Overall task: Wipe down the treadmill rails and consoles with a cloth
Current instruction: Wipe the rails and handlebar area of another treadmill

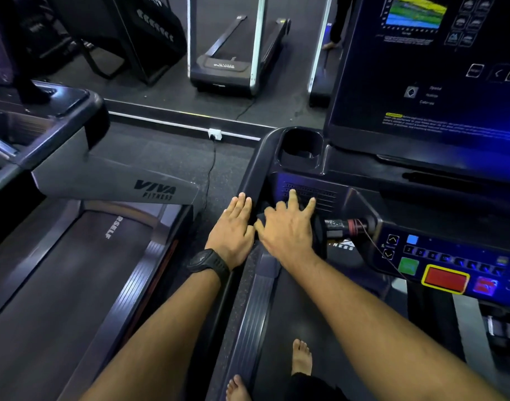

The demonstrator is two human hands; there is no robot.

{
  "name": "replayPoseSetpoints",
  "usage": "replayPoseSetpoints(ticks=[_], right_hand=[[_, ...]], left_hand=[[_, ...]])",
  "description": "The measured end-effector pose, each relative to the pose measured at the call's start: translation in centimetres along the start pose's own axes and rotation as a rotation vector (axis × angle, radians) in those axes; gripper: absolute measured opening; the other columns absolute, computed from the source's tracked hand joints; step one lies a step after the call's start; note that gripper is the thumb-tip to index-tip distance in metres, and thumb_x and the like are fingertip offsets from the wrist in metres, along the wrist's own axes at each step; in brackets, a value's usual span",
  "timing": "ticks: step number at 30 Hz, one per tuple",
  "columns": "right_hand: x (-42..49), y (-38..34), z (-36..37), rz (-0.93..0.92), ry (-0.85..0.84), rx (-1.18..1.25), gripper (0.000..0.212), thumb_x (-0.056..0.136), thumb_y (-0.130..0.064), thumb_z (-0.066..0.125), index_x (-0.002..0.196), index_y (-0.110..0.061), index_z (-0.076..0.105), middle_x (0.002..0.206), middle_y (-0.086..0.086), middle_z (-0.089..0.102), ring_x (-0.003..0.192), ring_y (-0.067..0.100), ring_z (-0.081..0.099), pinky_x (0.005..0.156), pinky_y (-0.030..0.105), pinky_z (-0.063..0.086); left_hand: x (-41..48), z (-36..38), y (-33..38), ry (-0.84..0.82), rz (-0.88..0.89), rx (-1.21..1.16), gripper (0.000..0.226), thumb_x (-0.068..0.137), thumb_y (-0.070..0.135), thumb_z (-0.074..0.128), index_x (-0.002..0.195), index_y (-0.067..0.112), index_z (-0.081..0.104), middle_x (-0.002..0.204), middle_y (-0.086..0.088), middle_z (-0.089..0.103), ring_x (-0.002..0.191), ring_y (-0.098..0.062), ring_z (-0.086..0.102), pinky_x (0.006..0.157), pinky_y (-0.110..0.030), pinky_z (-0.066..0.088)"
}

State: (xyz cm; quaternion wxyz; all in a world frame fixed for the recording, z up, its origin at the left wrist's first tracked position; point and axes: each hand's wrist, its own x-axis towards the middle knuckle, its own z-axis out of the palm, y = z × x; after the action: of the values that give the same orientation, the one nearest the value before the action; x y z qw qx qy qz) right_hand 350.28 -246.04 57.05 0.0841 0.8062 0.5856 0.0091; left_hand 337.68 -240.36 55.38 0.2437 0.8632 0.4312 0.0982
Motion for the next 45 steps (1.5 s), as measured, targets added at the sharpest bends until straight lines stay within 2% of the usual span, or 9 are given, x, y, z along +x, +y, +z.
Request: replayPoseSetpoints(ticks=[8, 16, 20, 25, 30, 32, 37, 42, 45], right_hand=[[2.3, -0.2, -0.3, -0.051, -0.002, 0.03, 0.049, 0.096, -0.053, 0.037, 0.108, -0.02, 0.073, 0.107, 0.004, 0.07, 0.105, 0.029, 0.057, 0.081, 0.045, 0.041], [-1.4, 0.3, 1.8, -0.068, 0.092, -0.051, 0.047, 0.093, -0.057, 0.047, 0.115, -0.02, 0.064, 0.114, 0.005, 0.063, 0.11, 0.032, 0.053, 0.09, 0.054, 0.042], [3.4, 0.1, -0.5, -0.001, -0.134, 0.069, 0.051, 0.096, -0.051, 0.036, 0.116, -0.02, 0.071, 0.116, 0.008, 0.069, 0.111, 0.032, 0.056, 0.089, 0.051, 0.046], [-2.7, -0.5, 2.4, -0.026, 0.097, -0.076, 0.046, 0.093, -0.053, 0.051, 0.122, -0.018, 0.06, 0.127, 0.009, 0.058, 0.122, 0.037, 0.047, 0.1, 0.062, 0.035], [1.5, 0.8, 0.3, -0.041, 0.043, 0.046, 0.048, 0.095, -0.056, 0.039, 0.114, -0.023, 0.068, 0.114, 0.003, 0.065, 0.107, 0.031, 0.055, 0.085, 0.048, 0.046], [1.8, 0.7, 0.2, -0.009, -0.008, 0.065, 0.049, 0.095, -0.056, 0.039, 0.116, -0.023, 0.069, 0.116, 0.004, 0.066, 0.11, 0.031, 0.055, 0.087, 0.049, 0.047], [-2.7, 1.1, 2.9, -0.071, 0.171, -0.068, 0.05, 0.091, -0.058, 0.05, 0.123, -0.021, 0.06, 0.122, 0.005, 0.06, 0.119, 0.033, 0.05, 0.097, 0.06, 0.039], [1.9, 0.7, 0.4, -0.001, 0.037, 0.071, 0.047, 0.093, -0.055, 0.041, 0.109, -0.023, 0.071, 0.108, 0.002, 0.068, 0.105, 0.029, 0.056, 0.08, 0.046, 0.045], [-0.7, 1.2, 2.1, -0.037, 0.148, -0.022, 0.048, 0.091, -0.057, 0.042, 0.114, -0.021, 0.066, 0.111, 0.005, 0.064, 0.107, 0.031, 0.054, 0.085, 0.051, 0.044]], left_hand=[[-0.1, -0.1, -0.4, -0.004, 0.007, 0.018, 0.064, 0.099, 0.014, 0.036, 0.158, 0.007, 0.011, 0.167, -0.009, 0.002, 0.154, -0.017, -0.003, 0.125, -0.03, 0.0], [-0.3, 0.0, -0.1, 0.006, 0.0, 0.012, 0.066, 0.099, 0.015, 0.038, 0.158, 0.008, 0.011, 0.167, -0.008, 0.002, 0.154, -0.016, -0.002, 0.122, -0.025, -0.003], [-0.6, 0.0, -0.3, -0.001, 0.003, 0.003, 0.066, 0.098, 0.014, 0.038, 0.158, 0.009, 0.012, 0.167, -0.008, 0.002, 0.154, -0.017, -0.001, 0.125, -0.031, 0.002], [-0.8, 0.1, -0.3, -0.014, -0.004, 0.022, 0.067, 0.098, 0.016, 0.039, 0.158, 0.01, 0.011, 0.167, -0.007, 0.001, 0.154, -0.017, -0.003, 0.125, -0.032, 0.003], [-0.7, 0.1, -0.5, -0.013, 0.005, 0.034, 0.067, 0.098, 0.018, 0.038, 0.158, 0.01, 0.011, 0.167, -0.007, 0.001, 0.154, -0.018, -0.002, 0.126, -0.034, 0.004], [-0.8, 0.2, -0.5, -0.018, -0.001, 0.042, 0.067, 0.098, 0.018, 0.039, 0.159, 0.01, 0.011, 0.167, -0.008, 0.001, 0.154, -0.019, -0.002, 0.126, -0.035, 0.004], [-0.7, 0.3, -0.5, -0.036, 0.002, 0.079, 0.07, 0.098, 0.022, 0.04, 0.159, 0.009, 0.009, 0.167, -0.008, -0.001, 0.154, -0.019, -0.004, 0.126, -0.035, 0.003], [-1.0, 0.3, -0.6, -0.029, 0.004, 0.095, 0.07, 0.098, 0.021, 0.041, 0.159, 0.009, 0.009, 0.167, -0.008, -0.001, 0.154, -0.02, -0.004, 0.126, -0.035, 0.004], [-1.1, 0.5, -0.5, -0.029, 0.005, 0.114, 0.07, 0.098, 0.023, 0.04, 0.159, 0.01, 0.008, 0.167, -0.008, -0.002, 0.154, -0.02, -0.004, 0.126, -0.035, 0.004]])
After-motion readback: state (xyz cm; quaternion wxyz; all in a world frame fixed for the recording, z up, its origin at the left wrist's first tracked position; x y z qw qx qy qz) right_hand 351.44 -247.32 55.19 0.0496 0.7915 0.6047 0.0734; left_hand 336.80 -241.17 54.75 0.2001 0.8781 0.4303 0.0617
